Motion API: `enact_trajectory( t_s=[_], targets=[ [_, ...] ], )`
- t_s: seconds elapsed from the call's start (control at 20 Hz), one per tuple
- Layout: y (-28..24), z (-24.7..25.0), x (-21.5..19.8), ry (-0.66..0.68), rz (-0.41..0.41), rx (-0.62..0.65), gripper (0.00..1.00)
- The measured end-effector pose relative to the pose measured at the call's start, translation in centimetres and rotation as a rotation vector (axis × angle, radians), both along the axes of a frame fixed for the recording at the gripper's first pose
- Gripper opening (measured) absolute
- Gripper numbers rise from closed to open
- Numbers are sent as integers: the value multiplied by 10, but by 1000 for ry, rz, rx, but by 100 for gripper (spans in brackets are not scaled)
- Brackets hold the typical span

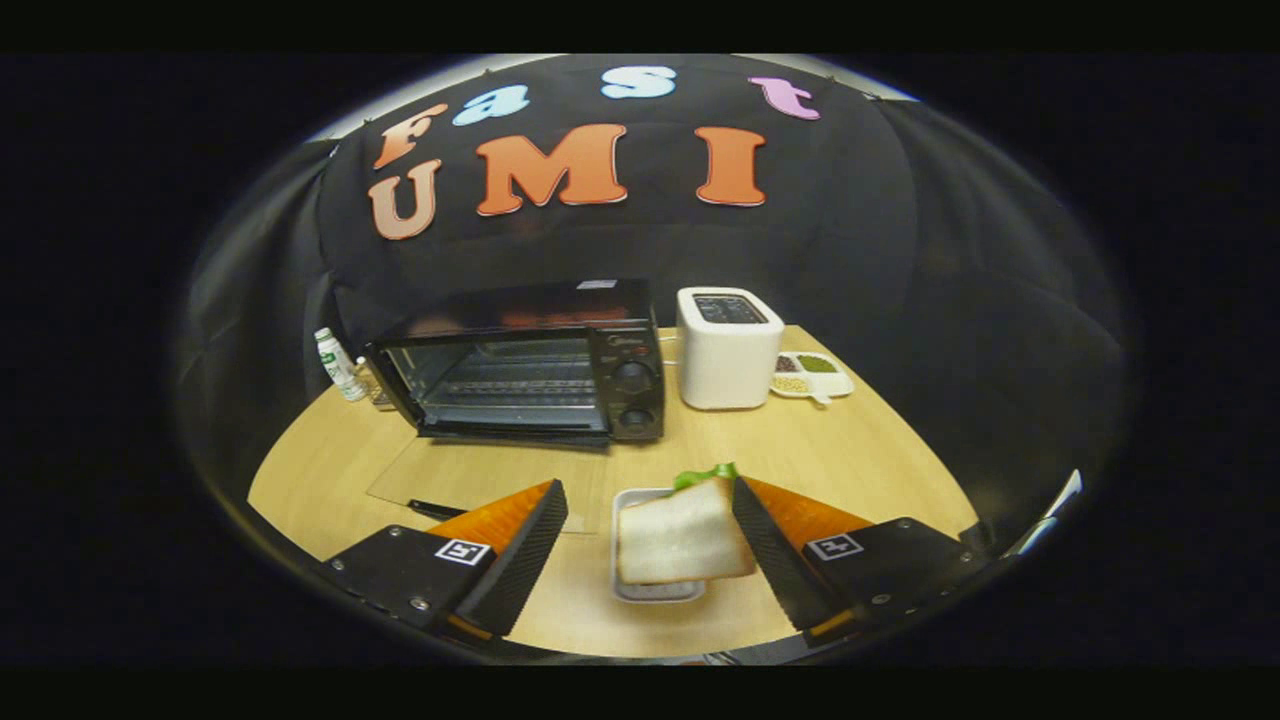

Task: Open the toaster oven, put the food inside, and close the toaster oven door.

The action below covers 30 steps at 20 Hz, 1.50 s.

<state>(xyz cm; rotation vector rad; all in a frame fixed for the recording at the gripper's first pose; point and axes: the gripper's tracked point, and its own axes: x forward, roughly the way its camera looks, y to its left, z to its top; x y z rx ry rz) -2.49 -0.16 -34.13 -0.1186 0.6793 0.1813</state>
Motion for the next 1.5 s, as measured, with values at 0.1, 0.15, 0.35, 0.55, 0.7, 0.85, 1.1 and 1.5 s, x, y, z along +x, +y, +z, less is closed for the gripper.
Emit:
enact_trajectory(
  t_s=[0.1, 0.15, 0.35, 0.55, 0.7, 0.85, 1.1, 1.5],
  targets=[
    [-18, -2, 2, 30, 18, -12, 99],
    [-25, -3, 3, 51, 33, -13, 99],
    [-42, -19, 3, 160, 96, 10, 99],
    [-54, -41, 9, 287, 126, 47, 99],
    [-45, -60, 2, 439, 135, 170, 97],
    [-42, -77, 1, 536, 130, 245, 80],
    [-40, -85, 2, 631, 121, 337, 52],
    [-29, -83, 8, 627, 152, 344, 26]
  ],
)
